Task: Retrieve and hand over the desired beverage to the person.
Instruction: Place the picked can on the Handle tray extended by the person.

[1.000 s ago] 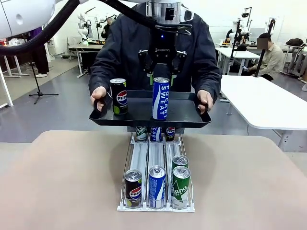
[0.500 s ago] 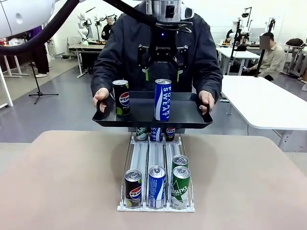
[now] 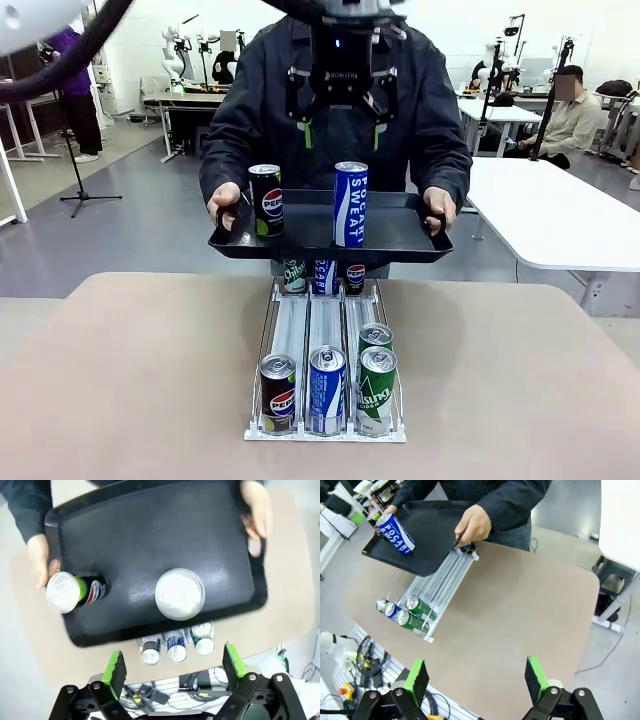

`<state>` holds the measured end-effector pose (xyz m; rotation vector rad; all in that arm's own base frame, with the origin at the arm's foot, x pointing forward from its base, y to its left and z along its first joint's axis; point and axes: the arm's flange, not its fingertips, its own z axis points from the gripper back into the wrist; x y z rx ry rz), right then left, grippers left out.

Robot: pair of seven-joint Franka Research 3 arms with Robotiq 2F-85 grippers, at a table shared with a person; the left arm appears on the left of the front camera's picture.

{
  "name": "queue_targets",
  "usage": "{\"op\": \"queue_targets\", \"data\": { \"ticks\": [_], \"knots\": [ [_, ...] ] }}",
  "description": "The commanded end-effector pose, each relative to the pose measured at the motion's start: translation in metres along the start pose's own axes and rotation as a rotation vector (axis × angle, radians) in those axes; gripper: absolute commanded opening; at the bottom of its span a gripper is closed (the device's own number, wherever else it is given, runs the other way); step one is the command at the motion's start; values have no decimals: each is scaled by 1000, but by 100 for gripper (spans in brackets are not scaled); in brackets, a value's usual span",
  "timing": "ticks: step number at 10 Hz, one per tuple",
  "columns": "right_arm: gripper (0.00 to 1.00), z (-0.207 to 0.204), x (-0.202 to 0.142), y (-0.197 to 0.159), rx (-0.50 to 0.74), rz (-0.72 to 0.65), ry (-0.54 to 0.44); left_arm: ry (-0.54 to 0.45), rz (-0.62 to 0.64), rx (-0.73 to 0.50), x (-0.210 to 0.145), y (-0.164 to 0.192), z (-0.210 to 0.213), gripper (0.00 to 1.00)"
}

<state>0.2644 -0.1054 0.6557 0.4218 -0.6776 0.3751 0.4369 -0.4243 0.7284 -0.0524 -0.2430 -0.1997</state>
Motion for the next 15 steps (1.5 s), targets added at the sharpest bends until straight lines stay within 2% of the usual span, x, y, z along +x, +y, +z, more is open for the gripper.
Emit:
{"op": "queue_targets", "data": {
  "ticks": [1,3,5,8,11,13,15],
  "knots": [
    [100,-1,0,0,33,9,-11,-80,-189,-38,-74,62,30,100],
    [100,-1,0,0,33,9,-11,-154,-315,-95,-129,125,49,100],
    [100,-1,0,0,33,9,-11,-171,-338,-141,-147,168,50,100],
    [100,-1,0,0,33,9,-11,-189,-310,-231,-156,247,48,100],
    [100,-1,0,0,33,9,-11,-236,-225,-355,-172,318,35,100],
    [100,-1,0,0,33,9,-11,-274,-239,-385,-178,335,37,100],
    [100,-1,0,0,33,9,-11,-326,-288,-362,-180,329,40,100]
  ]
}}
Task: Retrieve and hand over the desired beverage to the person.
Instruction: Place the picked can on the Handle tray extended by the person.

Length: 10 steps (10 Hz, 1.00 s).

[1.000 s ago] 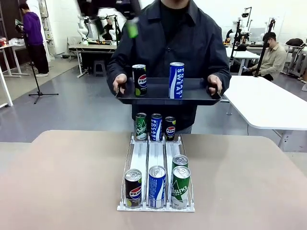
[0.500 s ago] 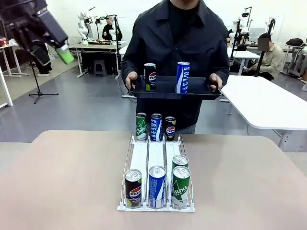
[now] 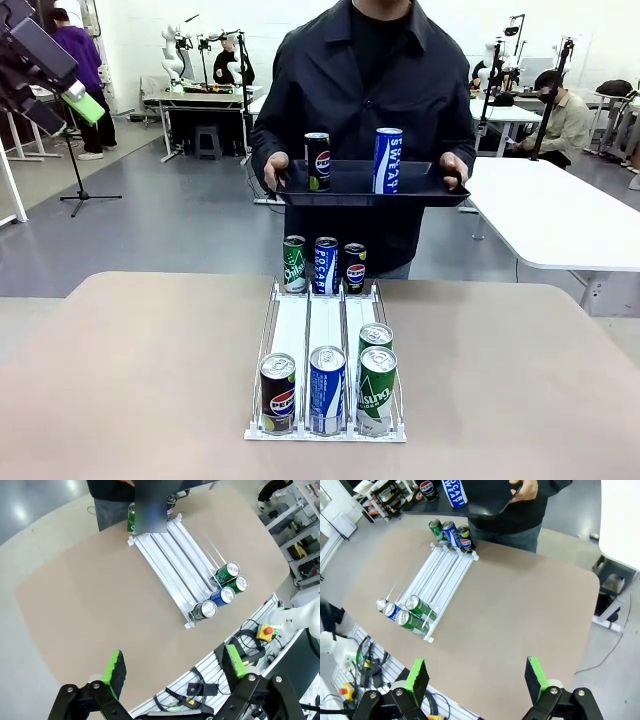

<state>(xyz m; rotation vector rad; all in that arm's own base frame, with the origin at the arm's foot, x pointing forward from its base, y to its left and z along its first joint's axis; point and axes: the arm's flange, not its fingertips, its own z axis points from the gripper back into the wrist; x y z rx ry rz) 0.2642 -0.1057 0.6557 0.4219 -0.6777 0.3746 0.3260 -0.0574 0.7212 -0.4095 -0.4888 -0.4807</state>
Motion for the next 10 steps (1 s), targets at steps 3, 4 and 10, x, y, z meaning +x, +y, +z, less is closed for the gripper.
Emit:
{"op": "queue_targets", "data": {
  "ticks": [3,4,10],
  "knots": [
    [100,-1,0,0,33,9,-10,-14,-25,9,1,-6,0,100],
    [100,-1,0,0,33,9,-10,-14,-25,9,1,-6,0,100],
    [100,-1,0,0,33,9,-10,-14,-25,9,1,-6,0,100]
  ]
}}
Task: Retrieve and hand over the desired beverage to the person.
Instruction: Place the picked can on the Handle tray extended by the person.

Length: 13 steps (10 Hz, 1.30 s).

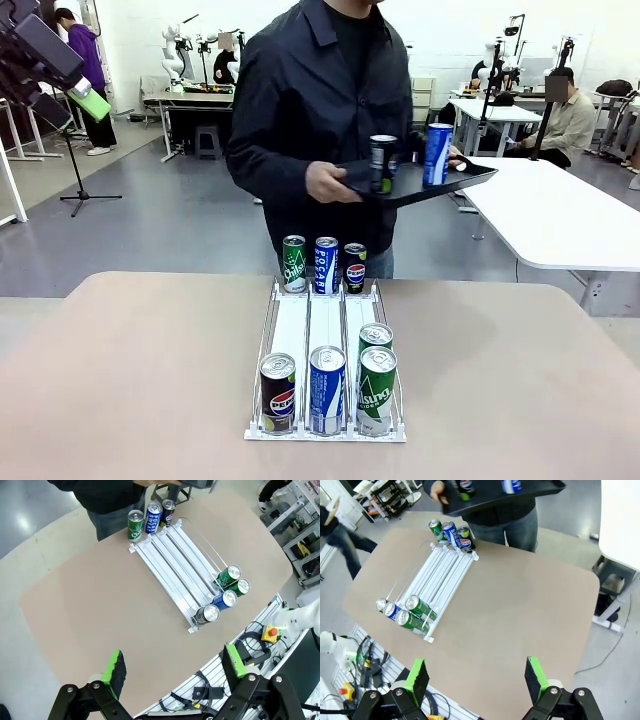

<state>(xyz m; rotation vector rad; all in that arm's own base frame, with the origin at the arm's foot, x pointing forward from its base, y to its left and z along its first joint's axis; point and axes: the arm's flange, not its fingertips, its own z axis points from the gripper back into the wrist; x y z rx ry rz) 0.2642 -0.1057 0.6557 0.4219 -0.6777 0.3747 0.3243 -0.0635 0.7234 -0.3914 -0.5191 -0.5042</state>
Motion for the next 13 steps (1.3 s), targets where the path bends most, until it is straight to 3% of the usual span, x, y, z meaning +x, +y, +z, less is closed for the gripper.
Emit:
{"op": "queue_targets", "data": {
  "ticks": [1,13],
  "knots": [
    [100,-1,0,0,33,9,-10,6,8,-8,-1,1,1,100],
    [100,-1,0,0,33,9,-10,6,8,-8,-1,1,1,100]
  ]
}}
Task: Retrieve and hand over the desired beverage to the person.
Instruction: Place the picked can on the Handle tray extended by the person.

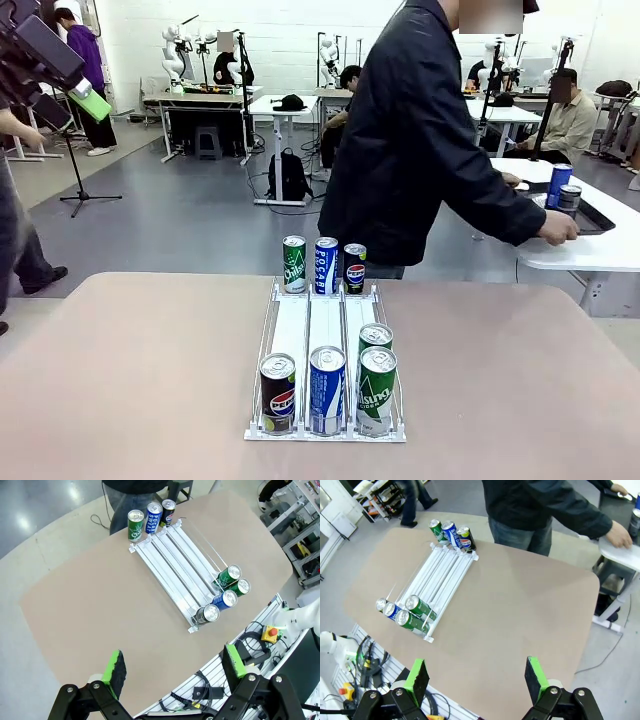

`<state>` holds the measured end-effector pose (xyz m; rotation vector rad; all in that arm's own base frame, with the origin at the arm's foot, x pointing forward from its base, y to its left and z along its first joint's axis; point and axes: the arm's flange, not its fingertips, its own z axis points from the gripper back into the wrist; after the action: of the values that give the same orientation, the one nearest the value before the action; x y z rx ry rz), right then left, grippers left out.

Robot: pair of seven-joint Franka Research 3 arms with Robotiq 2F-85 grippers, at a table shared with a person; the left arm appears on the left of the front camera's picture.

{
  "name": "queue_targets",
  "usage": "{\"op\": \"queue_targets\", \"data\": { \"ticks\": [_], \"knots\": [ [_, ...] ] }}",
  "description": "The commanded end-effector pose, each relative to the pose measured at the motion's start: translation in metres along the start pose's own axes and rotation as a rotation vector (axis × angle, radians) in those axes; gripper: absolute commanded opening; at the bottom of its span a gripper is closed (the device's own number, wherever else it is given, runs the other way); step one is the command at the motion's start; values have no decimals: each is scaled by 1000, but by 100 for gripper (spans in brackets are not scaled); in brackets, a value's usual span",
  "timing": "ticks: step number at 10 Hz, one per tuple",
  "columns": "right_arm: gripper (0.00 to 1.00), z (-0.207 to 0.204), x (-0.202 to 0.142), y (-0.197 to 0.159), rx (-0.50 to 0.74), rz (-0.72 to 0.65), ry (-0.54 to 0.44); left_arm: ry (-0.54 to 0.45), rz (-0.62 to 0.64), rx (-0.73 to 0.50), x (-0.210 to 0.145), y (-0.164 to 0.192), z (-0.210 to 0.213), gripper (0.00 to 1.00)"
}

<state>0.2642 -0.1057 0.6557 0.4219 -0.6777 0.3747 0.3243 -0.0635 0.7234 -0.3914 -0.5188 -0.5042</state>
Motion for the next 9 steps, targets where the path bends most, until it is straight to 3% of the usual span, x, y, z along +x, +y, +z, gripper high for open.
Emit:
{"op": "queue_targets", "data": {
  "ticks": [1,9],
  "knots": [
    [100,-1,0,0,33,9,-10,6,8,-8,0,1,1,100],
    [100,-1,0,0,33,9,-10,6,8,-8,0,1,1,100]
  ]
}}
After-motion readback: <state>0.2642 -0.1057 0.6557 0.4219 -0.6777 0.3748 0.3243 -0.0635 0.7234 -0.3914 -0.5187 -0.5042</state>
